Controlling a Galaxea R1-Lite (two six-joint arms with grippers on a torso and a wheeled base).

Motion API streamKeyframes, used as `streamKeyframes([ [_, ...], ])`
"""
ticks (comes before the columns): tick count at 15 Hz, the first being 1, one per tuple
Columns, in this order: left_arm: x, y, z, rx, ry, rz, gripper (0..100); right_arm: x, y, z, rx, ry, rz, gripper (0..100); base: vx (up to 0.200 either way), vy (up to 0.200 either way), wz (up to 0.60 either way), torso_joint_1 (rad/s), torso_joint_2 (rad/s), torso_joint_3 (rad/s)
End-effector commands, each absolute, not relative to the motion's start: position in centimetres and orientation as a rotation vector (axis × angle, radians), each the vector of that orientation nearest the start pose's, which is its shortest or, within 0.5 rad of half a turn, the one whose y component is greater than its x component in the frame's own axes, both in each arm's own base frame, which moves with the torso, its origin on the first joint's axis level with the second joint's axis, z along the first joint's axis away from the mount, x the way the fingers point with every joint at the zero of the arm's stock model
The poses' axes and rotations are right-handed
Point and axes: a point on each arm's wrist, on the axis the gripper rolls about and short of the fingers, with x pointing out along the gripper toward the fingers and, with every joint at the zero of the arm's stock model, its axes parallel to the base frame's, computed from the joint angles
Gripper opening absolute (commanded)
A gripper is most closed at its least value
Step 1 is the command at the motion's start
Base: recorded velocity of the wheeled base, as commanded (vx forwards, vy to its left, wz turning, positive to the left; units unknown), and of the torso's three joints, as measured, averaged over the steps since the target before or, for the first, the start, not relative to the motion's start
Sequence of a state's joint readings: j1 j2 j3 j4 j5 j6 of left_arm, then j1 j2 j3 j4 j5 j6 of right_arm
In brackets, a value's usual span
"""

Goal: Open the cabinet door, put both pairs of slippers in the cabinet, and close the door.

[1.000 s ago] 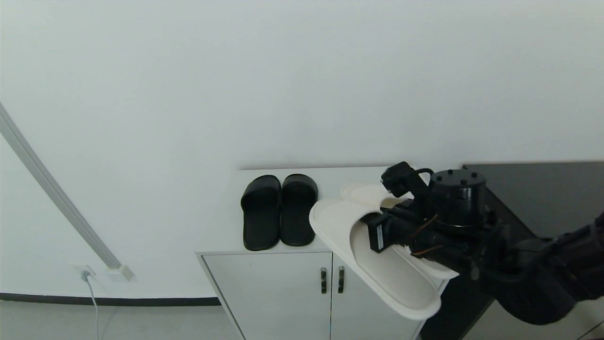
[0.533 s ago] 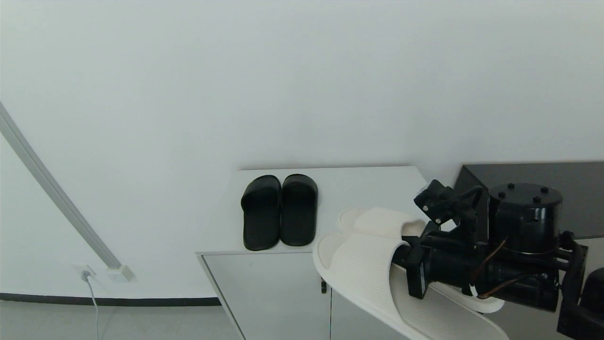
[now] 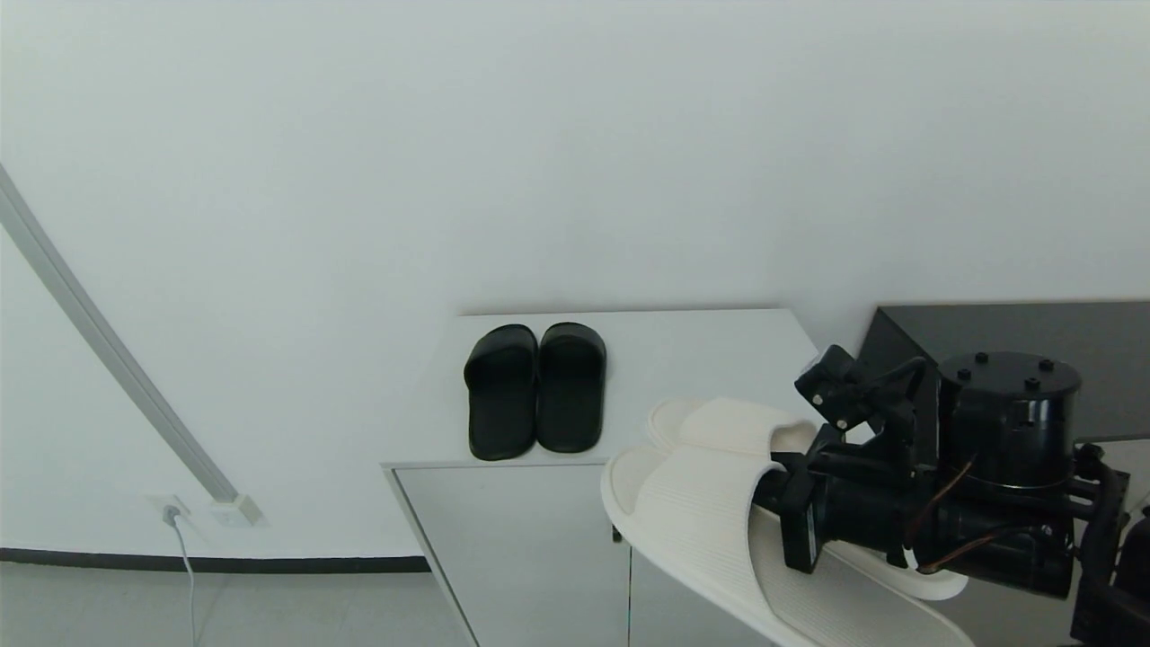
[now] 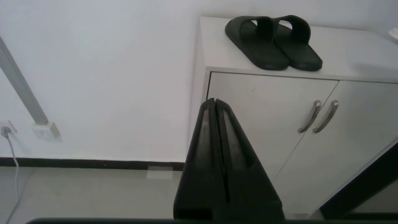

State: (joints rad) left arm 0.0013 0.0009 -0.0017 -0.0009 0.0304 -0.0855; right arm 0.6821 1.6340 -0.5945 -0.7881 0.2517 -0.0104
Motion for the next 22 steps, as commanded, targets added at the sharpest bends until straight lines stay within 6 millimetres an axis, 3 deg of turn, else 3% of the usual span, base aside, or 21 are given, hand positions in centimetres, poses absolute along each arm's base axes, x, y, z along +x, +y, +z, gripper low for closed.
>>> streamKeyframes([
  [1, -2.29, 0.07, 7.61, -0.084, -0.004, 0.032, 0, 20.70, 17.54, 16.12, -0.066, 0.251, 0.927, 0, -0.200, 0.000, 0.00, -0.012, 0.00, 0.002],
  [18, -2.28, 0.07, 7.61, -0.087, -0.003, 0.034, 0, 20.59, 17.51, 15.63, -0.105, 0.249, 0.934, 0, 0.000, 0.000, 0.00, 0.000, 0.00, 0.000],
  [22, -2.28, 0.07, 7.61, -0.087, -0.003, 0.032, 0, 20.48, 17.47, 15.44, -0.107, 0.257, 0.935, 0, 0.000, 0.000, 0.00, -0.139, 0.32, 0.172],
])
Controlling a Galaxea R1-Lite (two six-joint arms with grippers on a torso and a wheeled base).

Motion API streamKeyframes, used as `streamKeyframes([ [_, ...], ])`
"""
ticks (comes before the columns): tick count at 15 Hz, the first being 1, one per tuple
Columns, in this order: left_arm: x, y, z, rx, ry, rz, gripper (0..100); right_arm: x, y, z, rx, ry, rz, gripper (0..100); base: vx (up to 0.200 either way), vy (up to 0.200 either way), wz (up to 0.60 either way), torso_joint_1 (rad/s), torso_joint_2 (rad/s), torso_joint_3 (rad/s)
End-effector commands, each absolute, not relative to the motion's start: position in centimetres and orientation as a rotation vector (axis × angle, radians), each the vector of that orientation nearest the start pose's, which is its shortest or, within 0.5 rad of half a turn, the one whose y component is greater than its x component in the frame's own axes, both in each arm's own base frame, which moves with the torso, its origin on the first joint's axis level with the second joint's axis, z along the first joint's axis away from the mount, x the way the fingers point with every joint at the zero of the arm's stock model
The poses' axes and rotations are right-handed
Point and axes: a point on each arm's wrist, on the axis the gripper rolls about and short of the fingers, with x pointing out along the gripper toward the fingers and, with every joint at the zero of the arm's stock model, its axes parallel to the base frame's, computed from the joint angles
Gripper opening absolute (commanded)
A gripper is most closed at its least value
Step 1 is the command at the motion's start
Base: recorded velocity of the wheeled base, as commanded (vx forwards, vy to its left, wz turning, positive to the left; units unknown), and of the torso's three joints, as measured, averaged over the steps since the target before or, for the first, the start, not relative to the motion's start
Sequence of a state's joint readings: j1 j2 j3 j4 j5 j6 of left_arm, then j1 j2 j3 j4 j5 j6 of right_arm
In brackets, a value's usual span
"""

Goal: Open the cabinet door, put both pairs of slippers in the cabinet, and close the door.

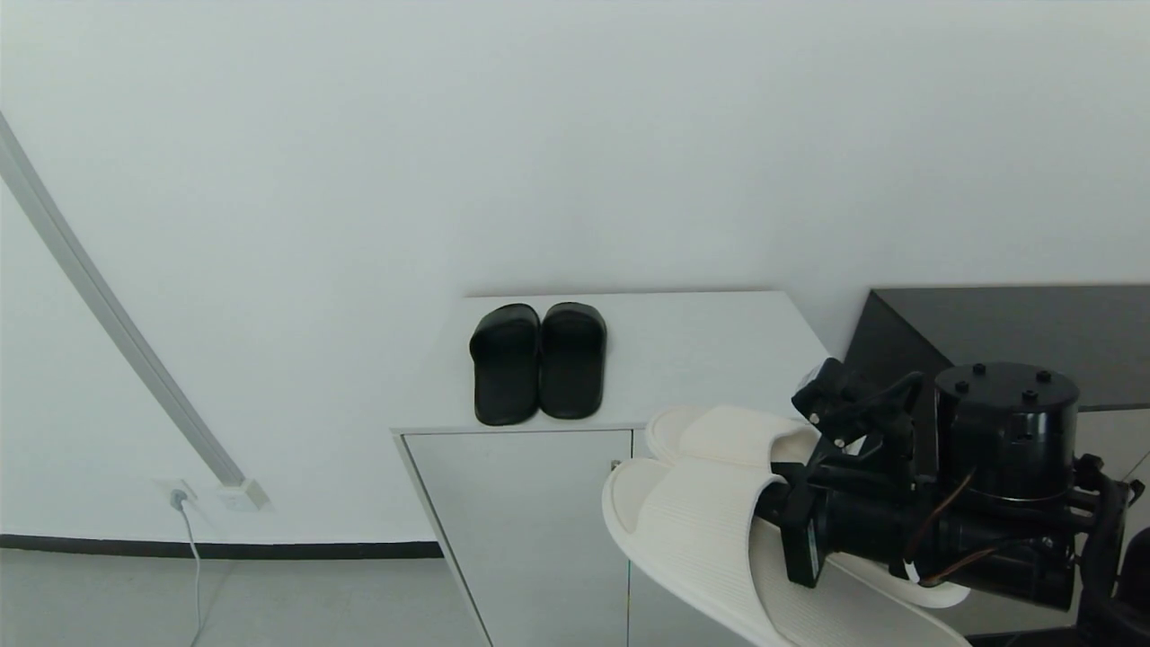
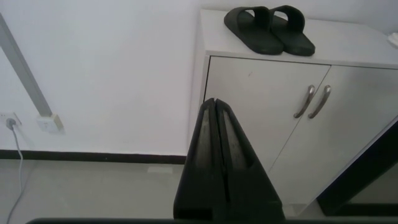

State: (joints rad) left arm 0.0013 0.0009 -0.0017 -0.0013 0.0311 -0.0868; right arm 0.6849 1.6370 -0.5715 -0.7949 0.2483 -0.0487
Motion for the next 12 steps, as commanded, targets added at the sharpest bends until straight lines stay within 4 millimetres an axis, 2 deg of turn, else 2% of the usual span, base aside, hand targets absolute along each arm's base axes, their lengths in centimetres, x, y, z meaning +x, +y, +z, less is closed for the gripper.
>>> streamKeyframes([
  [1, -2.3, 0.1, 7.6, -0.086, -0.003, 0.037, 0, 20.5, 17.5, 15.4, -0.107, 0.257, 0.935, 0, 0.000, 0.000, 0.00, -0.154, 0.37, 0.203],
  [4, -2.3, 0.1, 7.6, -0.086, -0.001, 0.029, 0, 20.2, 17.3, 15.3, -0.110, 0.261, 0.934, 0, 0.000, 0.000, 0.00, -0.159, 0.38, 0.206],
  [5, -2.3, 0.1, 7.6, -0.087, -0.001, 0.029, 100, 20.2, 17.2, 15.2, -0.112, 0.265, 0.934, 0, 0.000, 0.000, 0.00, -0.163, 0.39, 0.217],
  [12, -2.3, 0.1, 7.6, -0.095, -0.001, 0.029, 100, 19.5, 17.6, 14.5, -0.119, 0.256, 0.959, 0, 0.000, 0.000, 0.00, -0.221, 0.53, 0.300],
])
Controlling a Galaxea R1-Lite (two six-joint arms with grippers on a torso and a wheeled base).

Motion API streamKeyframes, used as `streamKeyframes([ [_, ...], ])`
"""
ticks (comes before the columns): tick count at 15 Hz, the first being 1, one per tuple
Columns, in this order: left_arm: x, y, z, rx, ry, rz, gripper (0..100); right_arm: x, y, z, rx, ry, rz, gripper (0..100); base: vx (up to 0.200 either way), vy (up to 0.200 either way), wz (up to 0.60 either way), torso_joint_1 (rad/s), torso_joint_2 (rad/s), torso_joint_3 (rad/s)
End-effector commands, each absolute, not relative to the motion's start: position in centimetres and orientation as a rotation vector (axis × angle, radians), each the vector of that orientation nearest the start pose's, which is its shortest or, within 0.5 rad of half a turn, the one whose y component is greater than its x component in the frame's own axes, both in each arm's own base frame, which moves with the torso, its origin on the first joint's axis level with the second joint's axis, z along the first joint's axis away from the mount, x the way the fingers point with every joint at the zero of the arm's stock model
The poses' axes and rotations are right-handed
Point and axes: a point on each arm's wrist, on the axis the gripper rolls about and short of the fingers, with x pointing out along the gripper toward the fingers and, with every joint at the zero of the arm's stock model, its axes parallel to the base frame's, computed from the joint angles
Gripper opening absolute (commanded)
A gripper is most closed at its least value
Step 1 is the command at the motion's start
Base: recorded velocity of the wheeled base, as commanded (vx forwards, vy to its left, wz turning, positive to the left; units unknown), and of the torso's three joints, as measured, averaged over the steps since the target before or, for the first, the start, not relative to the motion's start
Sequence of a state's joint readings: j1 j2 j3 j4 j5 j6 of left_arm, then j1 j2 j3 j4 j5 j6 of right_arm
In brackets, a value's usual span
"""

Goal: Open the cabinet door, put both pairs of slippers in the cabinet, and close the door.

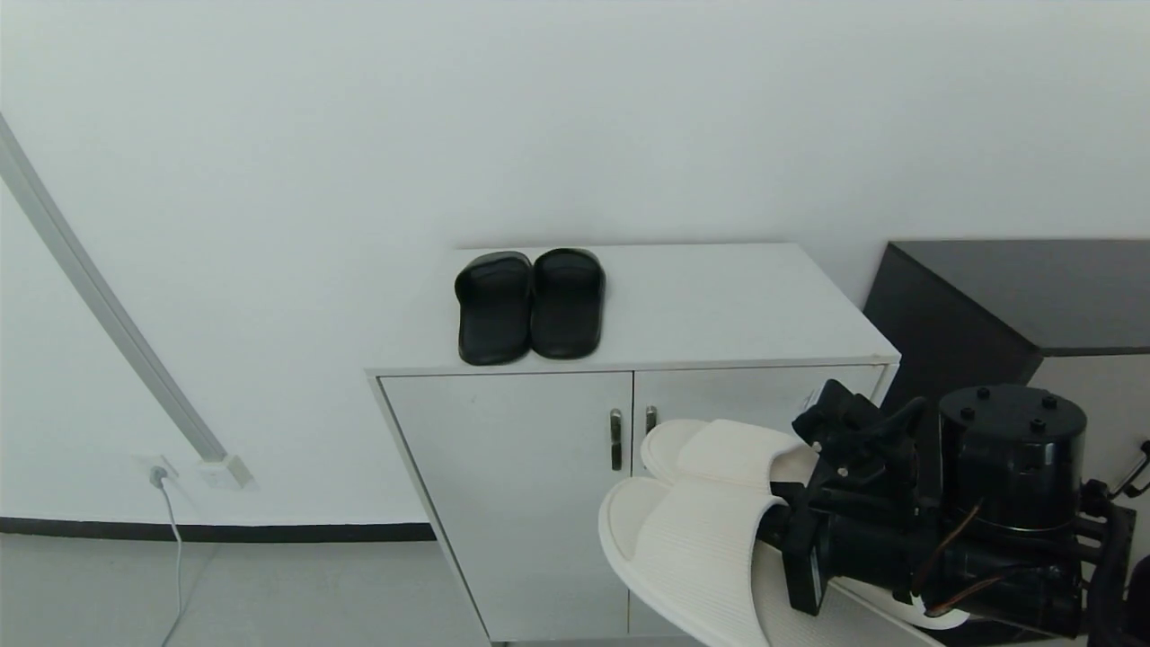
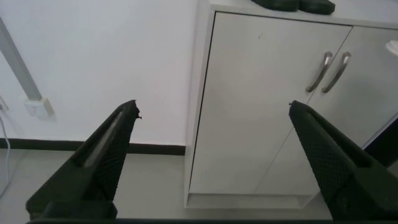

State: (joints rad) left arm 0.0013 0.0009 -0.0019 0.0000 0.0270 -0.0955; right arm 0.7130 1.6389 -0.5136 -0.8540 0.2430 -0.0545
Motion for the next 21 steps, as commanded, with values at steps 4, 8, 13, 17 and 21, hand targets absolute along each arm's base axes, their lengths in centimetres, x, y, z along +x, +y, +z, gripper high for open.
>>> streamKeyframes([
  [4, -2.3, 0.1, 7.6, -0.090, -0.001, 0.029, 100, 19.4, 17.5, 14.4, -0.129, 0.254, 0.960, 0, 0.000, 0.000, 0.00, -0.215, 0.54, 0.320],
  [8, -2.3, 0.1, 7.6, -0.090, -0.001, 0.029, 100, 19.3, 17.4, 14.2, -0.142, 0.259, 0.961, 0, 0.000, 0.000, 0.00, -0.187, 0.50, 0.317],
  [13, -2.3, 0.1, 7.6, -0.092, -0.001, 0.029, 100, 19.3, 17.6, 13.7, -0.146, 0.276, 0.964, 0, 0.000, 0.000, 0.00, -0.158, 0.49, 0.327],
  [17, -2.3, 0.1, 7.6, -0.089, -0.003, 0.029, 100, 19.2, 17.5, 13.4, -0.149, 0.289, 0.964, 0, 0.000, 0.000, 0.00, -0.123, 0.47, 0.343],
  [21, -2.3, 0.1, 7.6, -0.087, 0.000, 0.026, 100, 19.2, 17.5, 13.2, -0.169, 0.285, 0.967, 0, 0.000, 0.000, 0.00, -0.073, 0.45, 0.372],
])
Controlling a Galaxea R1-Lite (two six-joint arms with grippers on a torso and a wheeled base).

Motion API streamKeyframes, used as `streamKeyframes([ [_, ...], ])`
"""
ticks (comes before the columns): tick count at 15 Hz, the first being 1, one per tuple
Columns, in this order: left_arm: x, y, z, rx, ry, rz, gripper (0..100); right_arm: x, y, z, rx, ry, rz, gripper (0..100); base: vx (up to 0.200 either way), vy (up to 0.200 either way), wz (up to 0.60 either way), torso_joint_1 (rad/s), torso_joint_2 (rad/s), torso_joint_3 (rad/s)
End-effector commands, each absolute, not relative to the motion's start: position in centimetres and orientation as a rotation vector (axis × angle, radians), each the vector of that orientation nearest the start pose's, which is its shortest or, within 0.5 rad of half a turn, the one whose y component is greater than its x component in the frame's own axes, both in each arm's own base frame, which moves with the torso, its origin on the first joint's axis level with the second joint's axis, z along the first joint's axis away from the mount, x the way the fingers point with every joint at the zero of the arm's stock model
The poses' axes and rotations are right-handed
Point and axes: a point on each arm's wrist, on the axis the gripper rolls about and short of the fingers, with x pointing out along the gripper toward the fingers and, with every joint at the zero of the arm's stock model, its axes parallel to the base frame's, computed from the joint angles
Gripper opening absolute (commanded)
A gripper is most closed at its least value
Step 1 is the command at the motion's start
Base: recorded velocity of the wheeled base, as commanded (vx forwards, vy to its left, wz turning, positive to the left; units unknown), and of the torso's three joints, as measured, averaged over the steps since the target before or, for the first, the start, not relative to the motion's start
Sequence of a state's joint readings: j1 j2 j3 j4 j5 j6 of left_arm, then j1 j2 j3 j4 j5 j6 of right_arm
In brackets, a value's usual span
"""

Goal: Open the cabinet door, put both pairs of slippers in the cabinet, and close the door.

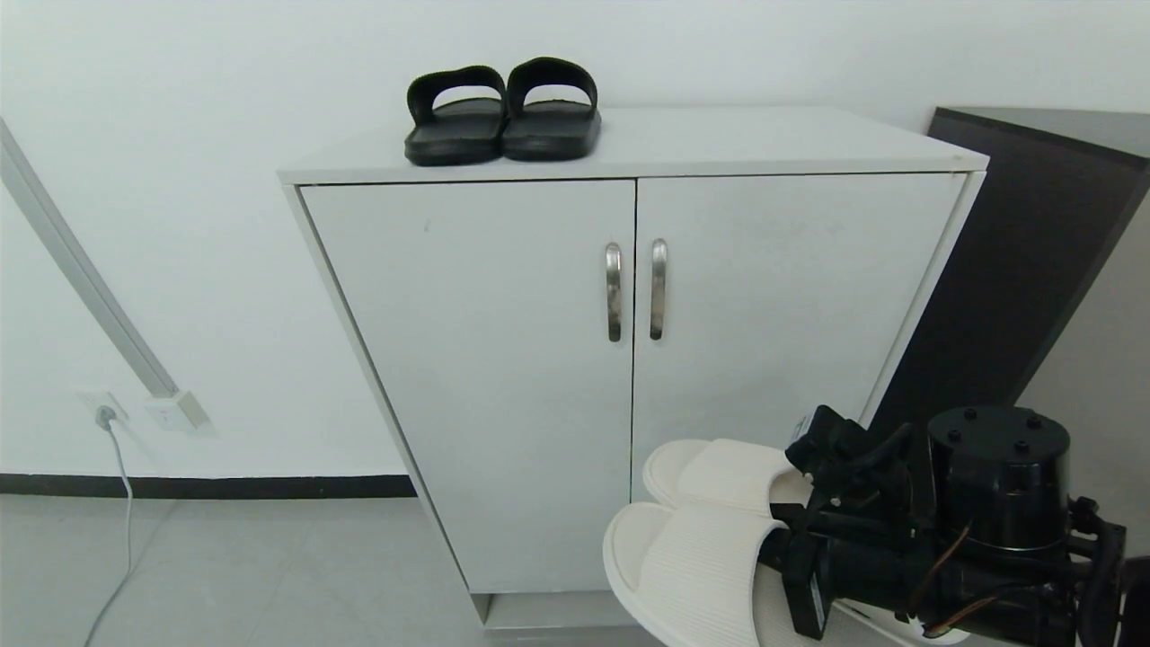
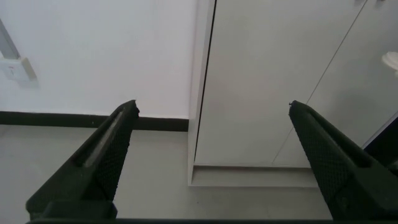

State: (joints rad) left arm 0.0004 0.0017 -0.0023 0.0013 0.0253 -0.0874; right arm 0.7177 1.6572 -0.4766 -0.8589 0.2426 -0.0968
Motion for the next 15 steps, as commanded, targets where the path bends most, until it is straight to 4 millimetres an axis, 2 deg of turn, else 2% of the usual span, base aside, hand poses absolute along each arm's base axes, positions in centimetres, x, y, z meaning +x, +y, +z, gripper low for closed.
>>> streamKeyframes([
  [1, -2.1, 0.1, 7.7, -0.087, 0.027, 0.015, 100, 19.2, 17.4, 13.1, -0.169, 0.289, 0.966, 0, 0.000, 0.000, 0.00, -0.036, 0.44, 0.393],
  [3, -2.0, 0.1, 7.7, -0.082, 0.040, 0.008, 100, 19.1, 17.3, 12.9, -0.171, 0.297, 0.964, 0, 0.000, 0.000, 0.00, -0.015, 0.42, 0.393],
  [5, -1.9, 0.1, 7.7, -0.085, 0.054, -0.002, 100, 19.3, 17.3, 13.0, -0.168, 0.284, 0.957, 0, 0.000, 0.000, 0.00, -0.005, 0.17, 0.166],
  [12, -1.9, 0.1, 8.0, -0.078, 0.049, -0.009, 100, 18.9, 17.0, 12.4, -0.182, 0.282, 0.960, 0, 0.000, 0.000, 0.00, -0.001, 0.01, 0.006],
  [13, -2.3, 0.1, 9.9, -0.085, -0.012, -0.001, 100, 18.9, 17.0, 12.4, -0.183, 0.280, 0.964, 0, 0.000, 0.000, 0.00, 0.000, 0.00, 0.000],
  [14, -3.0, 0.2, 13.7, -0.110, -0.073, -0.012, 100, 18.8, 17.0, 12.3, -0.184, 0.286, 0.965, 0, 0.000, 0.000, 0.00, 0.000, 0.00, 0.000],
  [15, -3.0, 0.2, 14.3, -0.114, -0.073, -0.015, 100, 18.8, 17.0, 12.3, -0.184, 0.285, 0.965, 0, 0.000, 0.000, 0.00, 0.000, 0.00, 0.000],
])
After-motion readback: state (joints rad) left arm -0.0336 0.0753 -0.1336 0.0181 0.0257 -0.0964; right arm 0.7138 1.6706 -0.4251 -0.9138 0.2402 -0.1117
